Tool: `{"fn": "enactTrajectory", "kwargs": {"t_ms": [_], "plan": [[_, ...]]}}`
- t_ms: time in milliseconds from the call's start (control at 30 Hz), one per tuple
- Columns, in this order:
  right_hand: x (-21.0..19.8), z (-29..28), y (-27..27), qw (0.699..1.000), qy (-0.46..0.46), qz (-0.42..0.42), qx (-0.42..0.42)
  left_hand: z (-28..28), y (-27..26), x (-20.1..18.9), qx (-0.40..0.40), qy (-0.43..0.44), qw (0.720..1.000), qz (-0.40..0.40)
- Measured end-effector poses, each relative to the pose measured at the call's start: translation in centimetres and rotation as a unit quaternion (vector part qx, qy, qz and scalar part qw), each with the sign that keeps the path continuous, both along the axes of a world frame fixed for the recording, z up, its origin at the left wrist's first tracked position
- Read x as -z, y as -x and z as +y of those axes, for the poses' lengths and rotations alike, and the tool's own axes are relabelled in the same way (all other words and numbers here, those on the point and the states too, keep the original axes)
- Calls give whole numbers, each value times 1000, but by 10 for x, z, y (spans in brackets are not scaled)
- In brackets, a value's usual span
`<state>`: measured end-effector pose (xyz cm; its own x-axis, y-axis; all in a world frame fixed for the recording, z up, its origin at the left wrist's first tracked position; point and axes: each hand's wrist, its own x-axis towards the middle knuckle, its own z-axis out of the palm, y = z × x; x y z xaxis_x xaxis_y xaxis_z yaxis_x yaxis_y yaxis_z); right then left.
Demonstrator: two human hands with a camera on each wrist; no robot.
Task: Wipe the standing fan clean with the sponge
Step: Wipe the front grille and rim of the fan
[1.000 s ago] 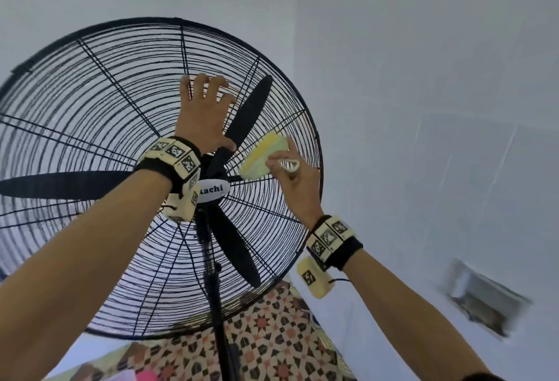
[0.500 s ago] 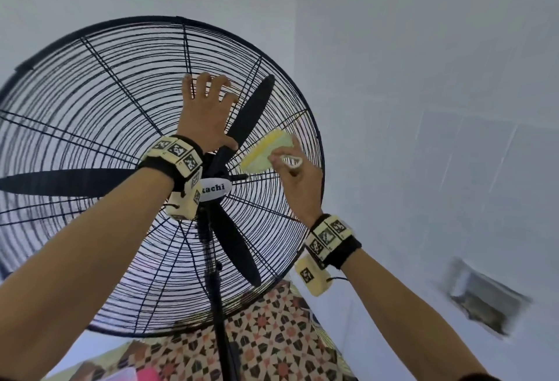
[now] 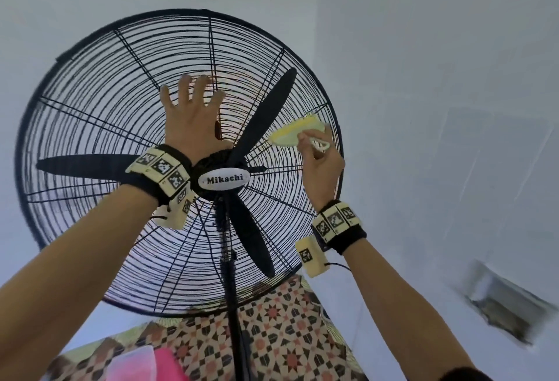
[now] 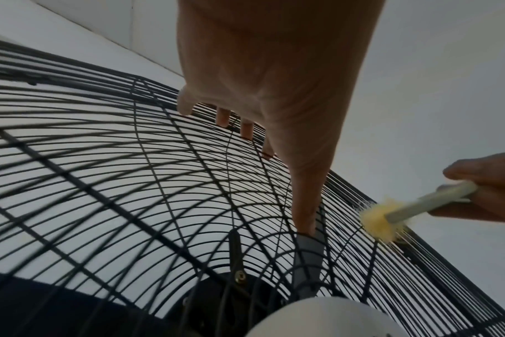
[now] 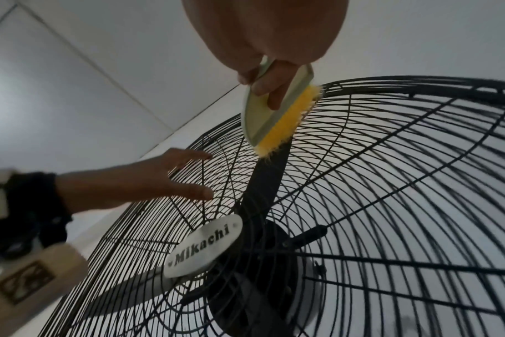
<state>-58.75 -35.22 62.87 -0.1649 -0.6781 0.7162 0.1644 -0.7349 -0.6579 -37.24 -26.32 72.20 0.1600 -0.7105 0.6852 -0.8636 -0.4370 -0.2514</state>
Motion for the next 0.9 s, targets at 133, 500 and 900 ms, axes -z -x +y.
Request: {"fn": "enactTrajectory", "kwargs": {"t_ms": [133, 500, 900], "plan": [[31, 20, -22, 994, 49, 98, -29, -3, 3, -7, -21, 2, 1000, 9], [33, 31, -22, 992, 66, 98, -35, -3, 10, -2, 7, 36, 998, 49], [43, 45, -26, 984, 110, 137, -27, 4, 4, -5, 28, 33, 995, 95]]}}
